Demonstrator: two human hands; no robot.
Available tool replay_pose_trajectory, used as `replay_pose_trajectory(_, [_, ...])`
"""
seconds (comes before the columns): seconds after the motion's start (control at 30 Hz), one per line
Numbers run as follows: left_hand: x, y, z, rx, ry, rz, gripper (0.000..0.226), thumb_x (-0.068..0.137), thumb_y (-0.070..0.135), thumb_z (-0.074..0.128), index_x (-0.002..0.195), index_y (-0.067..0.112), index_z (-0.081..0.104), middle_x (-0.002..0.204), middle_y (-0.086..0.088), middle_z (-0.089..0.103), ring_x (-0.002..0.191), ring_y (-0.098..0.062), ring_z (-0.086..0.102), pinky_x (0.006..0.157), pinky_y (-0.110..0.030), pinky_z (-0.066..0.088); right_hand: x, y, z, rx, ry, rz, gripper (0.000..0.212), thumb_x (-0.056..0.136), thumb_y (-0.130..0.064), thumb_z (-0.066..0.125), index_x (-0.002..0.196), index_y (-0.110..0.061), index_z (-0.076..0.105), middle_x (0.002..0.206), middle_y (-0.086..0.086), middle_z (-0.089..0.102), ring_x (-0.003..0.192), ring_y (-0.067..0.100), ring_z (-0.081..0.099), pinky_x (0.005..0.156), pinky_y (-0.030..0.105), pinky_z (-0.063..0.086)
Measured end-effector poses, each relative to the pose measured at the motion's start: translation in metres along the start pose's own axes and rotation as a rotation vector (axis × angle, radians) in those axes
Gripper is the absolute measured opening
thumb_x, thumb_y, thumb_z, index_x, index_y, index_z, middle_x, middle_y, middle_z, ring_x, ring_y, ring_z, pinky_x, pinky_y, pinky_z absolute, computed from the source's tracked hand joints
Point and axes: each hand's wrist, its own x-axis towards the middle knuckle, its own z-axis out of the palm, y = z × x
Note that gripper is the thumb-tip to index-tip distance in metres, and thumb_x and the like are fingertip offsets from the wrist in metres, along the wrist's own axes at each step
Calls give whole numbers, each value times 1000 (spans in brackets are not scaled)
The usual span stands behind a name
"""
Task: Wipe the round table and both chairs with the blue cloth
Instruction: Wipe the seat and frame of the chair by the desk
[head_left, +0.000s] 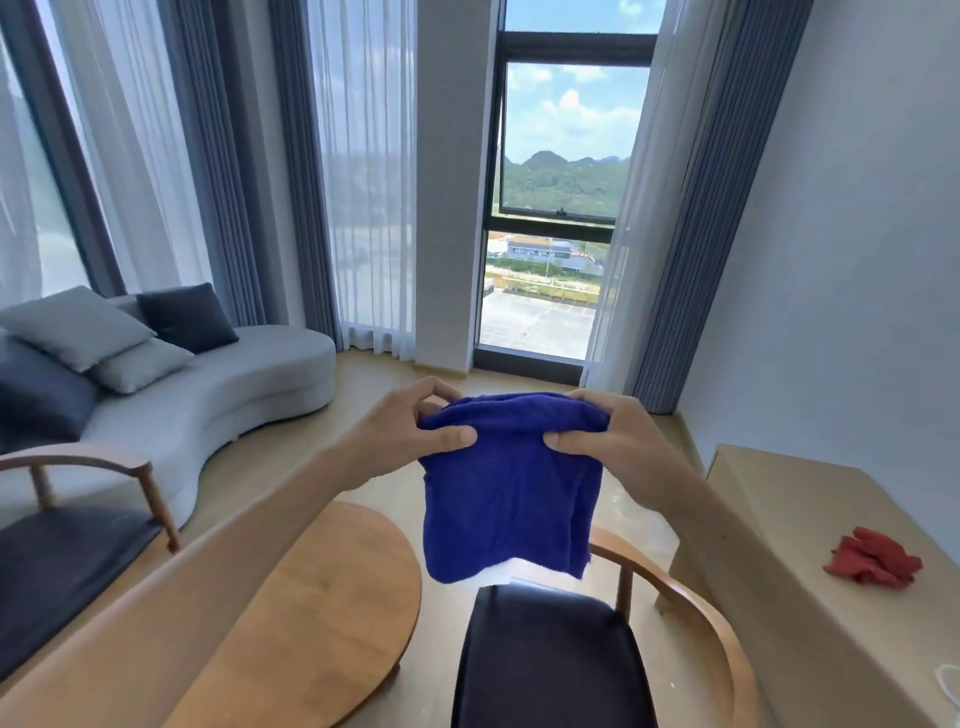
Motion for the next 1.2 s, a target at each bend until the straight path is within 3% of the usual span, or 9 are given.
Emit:
replay_pose_trajectory(0.07, [-18,-18,-9,-168,-100,-52,70,63,56,81,119,20,56,106,3,70,99,-15,66,80,-26,54,0,-4,21,198,20,38,23,82,0,69,100,-14,67,88,2,72,81,16,68,71,27,57])
replay_pose_trajectory(0.17, [-40,-47,-15,-301,-202,-68,68,75,23,79,135,20,48,127,-4,63,117,-22,60,89,-30,52,0,-8,48,334,79,120,25,82,2,68,105,-7,66,91,8,72,82,19,68,69,28,55])
replay_pose_trajectory(0.43, [-54,-63,-44,-358,-1,-40,39,74,17,69,111,14,57,105,-4,68,101,-21,63,87,-38,51,-5,-8,81,400,86,343,41,61,-12,79,98,-1,66,88,8,73,80,21,70,64,28,56])
replay_pose_trajectory(0.6, [-56,-61,-59,-310,-9,-14,32,72,17,66,101,20,54,87,8,67,86,-9,62,73,-26,49,-3,-7,85,325,46,252,40,65,-5,77,104,1,68,95,12,73,88,24,69,78,35,57])
replay_pose_trajectory(0.77, [-57,-75,-70,-349,6,-68,50,70,23,76,116,21,57,106,5,70,101,-14,65,81,-30,53,13,0,104,175,107,163,21,80,-2,72,100,-6,67,93,12,71,91,30,66,81,44,56])
replay_pose_trajectory(0.87, [-59,-92,-76,-333,21,-115,55,72,25,84,121,21,59,113,-1,70,106,-19,66,86,-34,55,28,11,124,126,74,130,18,86,-5,68,104,-10,65,97,11,70,92,27,66,80,39,57])
replay_pose_trajectory(0.93, [-60,-104,-85,-324,49,-147,47,73,27,80,116,22,63,110,-1,71,104,-19,67,83,-31,55,40,19,135,47,34,87,16,88,-8,67,101,-17,65,93,2,71,88,18,67,73,27,57])
replay_pose_trajectory(1.1, [-58,-145,-118,41,115,-178,26,70,47,76,88,32,65,84,4,70,77,-9,65,68,-28,54,73,47,158,-354,-133,-76,26,87,-13,68,93,-36,57,86,-19,65,83,4,64,69,13,53])
replay_pose_trajectory(1.2, [-62,-190,-132,419,77,-202,26,74,54,67,96,41,61,83,15,67,76,-7,64,69,-39,57,87,79,180,-501,-300,-121,27,90,-15,63,101,-38,55,86,-26,61,83,3,63,70,15,53])
